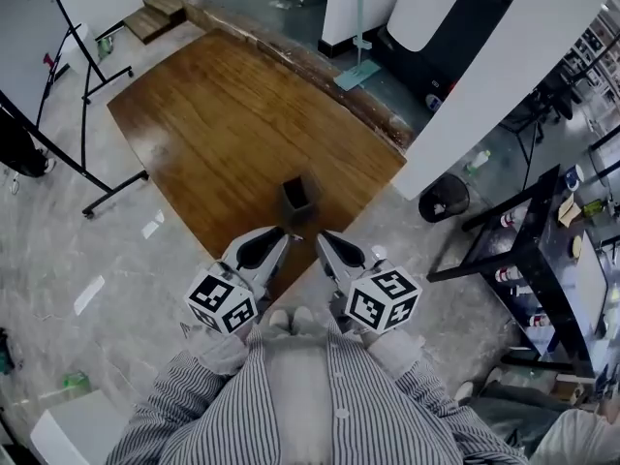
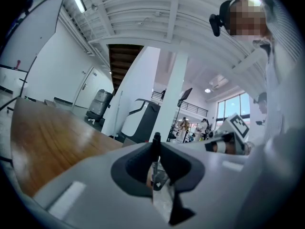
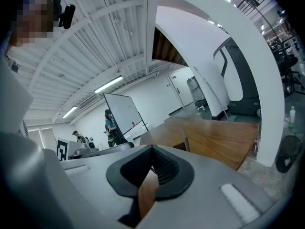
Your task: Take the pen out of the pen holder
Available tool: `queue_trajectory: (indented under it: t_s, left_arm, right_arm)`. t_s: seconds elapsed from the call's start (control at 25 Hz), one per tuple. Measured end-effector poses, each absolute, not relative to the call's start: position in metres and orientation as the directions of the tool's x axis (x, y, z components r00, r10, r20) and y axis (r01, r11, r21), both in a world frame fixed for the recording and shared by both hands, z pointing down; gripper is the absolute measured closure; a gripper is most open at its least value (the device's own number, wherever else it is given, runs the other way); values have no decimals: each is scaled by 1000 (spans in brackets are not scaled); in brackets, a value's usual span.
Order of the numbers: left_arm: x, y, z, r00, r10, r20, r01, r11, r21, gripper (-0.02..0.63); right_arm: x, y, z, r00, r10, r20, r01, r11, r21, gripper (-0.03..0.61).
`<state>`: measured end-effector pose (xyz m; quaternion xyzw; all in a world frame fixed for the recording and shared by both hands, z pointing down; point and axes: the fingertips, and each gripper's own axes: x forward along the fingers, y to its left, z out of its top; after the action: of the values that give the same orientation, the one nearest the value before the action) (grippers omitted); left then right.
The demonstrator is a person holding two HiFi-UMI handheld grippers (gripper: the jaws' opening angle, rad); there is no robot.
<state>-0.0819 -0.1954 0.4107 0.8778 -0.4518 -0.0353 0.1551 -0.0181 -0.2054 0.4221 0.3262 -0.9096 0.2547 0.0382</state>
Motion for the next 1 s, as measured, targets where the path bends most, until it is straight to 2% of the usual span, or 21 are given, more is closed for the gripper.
queue_trajectory:
  t_s: [1.0]
  left_arm:
    - [-90,-178,415,581,-809,84,-780,-524,343,563]
  right_arm:
    - [-25,-187,424,-780,-566,267,-623,658,-424,578]
